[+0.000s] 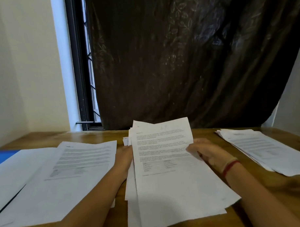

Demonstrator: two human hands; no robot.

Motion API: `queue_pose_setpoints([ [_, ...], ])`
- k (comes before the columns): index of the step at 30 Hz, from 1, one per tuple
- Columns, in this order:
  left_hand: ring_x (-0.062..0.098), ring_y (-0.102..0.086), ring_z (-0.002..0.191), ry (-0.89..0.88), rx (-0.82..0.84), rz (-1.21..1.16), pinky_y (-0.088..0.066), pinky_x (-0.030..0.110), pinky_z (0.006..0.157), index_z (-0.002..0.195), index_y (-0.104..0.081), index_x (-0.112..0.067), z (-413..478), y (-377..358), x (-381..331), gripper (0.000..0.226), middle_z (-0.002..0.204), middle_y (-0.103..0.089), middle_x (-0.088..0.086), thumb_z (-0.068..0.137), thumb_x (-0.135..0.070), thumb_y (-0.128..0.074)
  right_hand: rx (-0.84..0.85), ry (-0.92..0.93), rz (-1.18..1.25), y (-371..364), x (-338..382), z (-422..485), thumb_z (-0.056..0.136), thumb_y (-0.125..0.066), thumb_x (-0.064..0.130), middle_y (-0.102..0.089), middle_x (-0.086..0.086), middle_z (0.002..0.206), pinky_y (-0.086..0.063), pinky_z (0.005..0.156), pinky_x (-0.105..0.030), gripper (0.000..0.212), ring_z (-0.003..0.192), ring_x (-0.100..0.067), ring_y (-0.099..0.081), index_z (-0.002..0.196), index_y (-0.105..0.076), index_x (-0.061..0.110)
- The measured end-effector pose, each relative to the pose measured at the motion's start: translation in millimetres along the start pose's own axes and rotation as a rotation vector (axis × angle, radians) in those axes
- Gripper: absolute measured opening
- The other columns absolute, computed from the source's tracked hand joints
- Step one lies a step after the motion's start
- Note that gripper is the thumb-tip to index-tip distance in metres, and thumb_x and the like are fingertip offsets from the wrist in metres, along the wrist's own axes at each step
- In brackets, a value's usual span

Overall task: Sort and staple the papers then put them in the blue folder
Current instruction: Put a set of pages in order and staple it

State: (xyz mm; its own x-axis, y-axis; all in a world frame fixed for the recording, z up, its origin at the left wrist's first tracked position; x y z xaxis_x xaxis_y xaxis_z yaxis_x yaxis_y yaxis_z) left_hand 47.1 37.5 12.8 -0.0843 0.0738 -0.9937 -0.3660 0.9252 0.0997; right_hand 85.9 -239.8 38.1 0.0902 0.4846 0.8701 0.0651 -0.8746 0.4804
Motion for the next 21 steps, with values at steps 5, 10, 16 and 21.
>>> queue_pose_setpoints([
  [5, 0.016, -0.066, 0.078, -0.134, 0.032, 0.105, -0.046, 0.021, 0.057, 0.106, -0.065, -0.019, 1, -4, 2, 0.018, 0.103, -0.069, -0.003, 0.094, -0.031, -0.061, 0.042, -0.062, 0.009, 5, -15, 7, 0.086, -0.07, 0.013, -0.067, -0.01, 0.111, -0.051, 0.097, -0.046, 0.018, 0.103, -0.03, -0.063, 0.103, -0.063, 0.012],
  [10, 0.012, -0.06, 0.092, -0.237, -0.016, 0.191, -0.038, 0.013, 0.055, 0.134, -0.046, -0.025, -8, -8, -3, 0.042, 0.131, -0.055, -0.005, 0.094, -0.026, -0.06, 0.098, -0.103, 0.083, 5, -26, 7, 0.085, -0.069, 0.006, -0.069, -0.012, 0.112, -0.05, 0.098, -0.05, 0.021, 0.104, -0.034, -0.064, 0.105, -0.065, 0.009],
  [16, 0.006, -0.054, 0.098, -0.385, -0.103, 0.199, -0.037, 0.008, 0.068, 0.134, -0.032, -0.028, -13, -4, -11, 0.047, 0.142, -0.047, -0.003, 0.096, -0.017, -0.057, 0.13, -0.112, 0.168, 8, -30, 9, 0.085, -0.067, 0.001, -0.069, -0.011, 0.113, -0.049, 0.099, -0.051, 0.024, 0.105, -0.035, -0.065, 0.108, -0.064, 0.008],
  [21, 0.008, -0.055, 0.099, -0.482, -0.06, 0.145, -0.04, 0.002, 0.058, 0.106, -0.055, -0.027, -14, -6, -15, 0.014, 0.13, -0.056, -0.006, 0.1, -0.016, -0.05, 0.207, -0.08, 0.257, 5, -27, 6, 0.084, -0.064, -0.007, -0.073, -0.01, 0.104, -0.056, 0.086, -0.042, 0.025, 0.098, -0.033, -0.068, 0.107, -0.065, 0.005],
])
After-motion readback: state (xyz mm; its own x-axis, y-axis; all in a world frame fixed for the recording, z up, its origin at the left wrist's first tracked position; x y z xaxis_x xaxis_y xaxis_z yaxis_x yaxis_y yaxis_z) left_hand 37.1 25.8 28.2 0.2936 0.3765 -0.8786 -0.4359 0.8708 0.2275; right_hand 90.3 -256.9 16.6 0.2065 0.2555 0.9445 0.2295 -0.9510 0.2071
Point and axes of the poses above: each hand's wrist, its own z-axis towards the middle knuckle, its own y-axis out of the back of the hand, x = y × z, the point moved 6 cm from there along z, towards the middle knuckle
